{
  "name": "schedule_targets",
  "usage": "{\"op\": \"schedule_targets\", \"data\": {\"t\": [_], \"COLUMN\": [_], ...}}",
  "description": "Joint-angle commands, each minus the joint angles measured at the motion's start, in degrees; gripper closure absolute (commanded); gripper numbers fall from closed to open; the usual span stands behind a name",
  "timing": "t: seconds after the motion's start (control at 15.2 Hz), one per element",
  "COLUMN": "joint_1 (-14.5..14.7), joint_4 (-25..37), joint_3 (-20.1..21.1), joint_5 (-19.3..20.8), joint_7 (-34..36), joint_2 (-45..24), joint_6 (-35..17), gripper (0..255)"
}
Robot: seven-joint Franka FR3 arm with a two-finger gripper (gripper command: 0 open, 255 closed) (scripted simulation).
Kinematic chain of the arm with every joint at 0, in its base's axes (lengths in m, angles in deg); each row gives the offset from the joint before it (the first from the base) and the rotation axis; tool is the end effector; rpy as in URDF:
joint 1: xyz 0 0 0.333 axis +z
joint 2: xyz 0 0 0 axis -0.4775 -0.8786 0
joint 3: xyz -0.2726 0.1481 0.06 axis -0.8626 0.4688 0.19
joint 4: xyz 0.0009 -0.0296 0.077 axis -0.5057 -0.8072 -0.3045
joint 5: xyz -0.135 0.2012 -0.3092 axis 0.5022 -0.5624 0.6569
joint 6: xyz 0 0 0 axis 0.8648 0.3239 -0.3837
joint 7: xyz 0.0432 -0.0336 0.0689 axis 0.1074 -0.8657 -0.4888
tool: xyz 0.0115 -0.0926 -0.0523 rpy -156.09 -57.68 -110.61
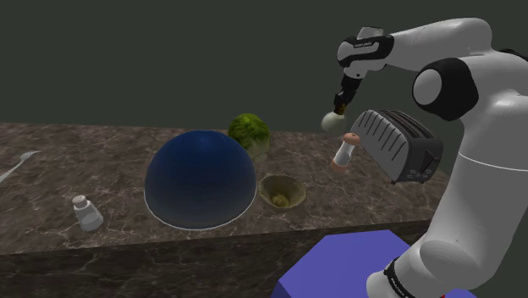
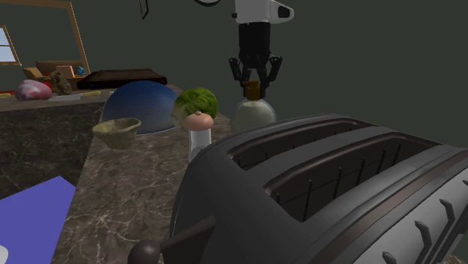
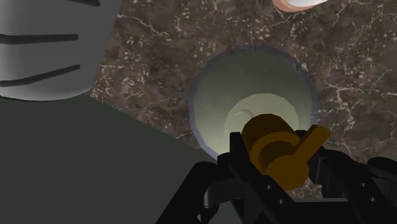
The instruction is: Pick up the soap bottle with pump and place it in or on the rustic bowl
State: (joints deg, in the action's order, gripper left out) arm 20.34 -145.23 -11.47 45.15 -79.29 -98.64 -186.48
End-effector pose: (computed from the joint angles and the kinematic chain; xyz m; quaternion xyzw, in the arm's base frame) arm 0.5485 -0.3599 0.4677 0.9998 -0.0017 0.0106 0.0159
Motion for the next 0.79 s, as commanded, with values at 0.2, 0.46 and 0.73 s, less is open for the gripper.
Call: {"op": "schedule_targets", "data": {"t": [0.2,0.46,0.73], "joint_1": [-0.12,-0.38,-0.76], "joint_4": [3.21,6.26,9.67], "joint_3": [-0.21,-0.33,-0.41], "joint_5": [0.4,0.49,0.44], "joint_7": [0.28,0.38,0.43], "joint_2": [0.6,0.64,0.42], "joint_6": [3.71,6.77,9.96], "gripper": [255,255,255]}}
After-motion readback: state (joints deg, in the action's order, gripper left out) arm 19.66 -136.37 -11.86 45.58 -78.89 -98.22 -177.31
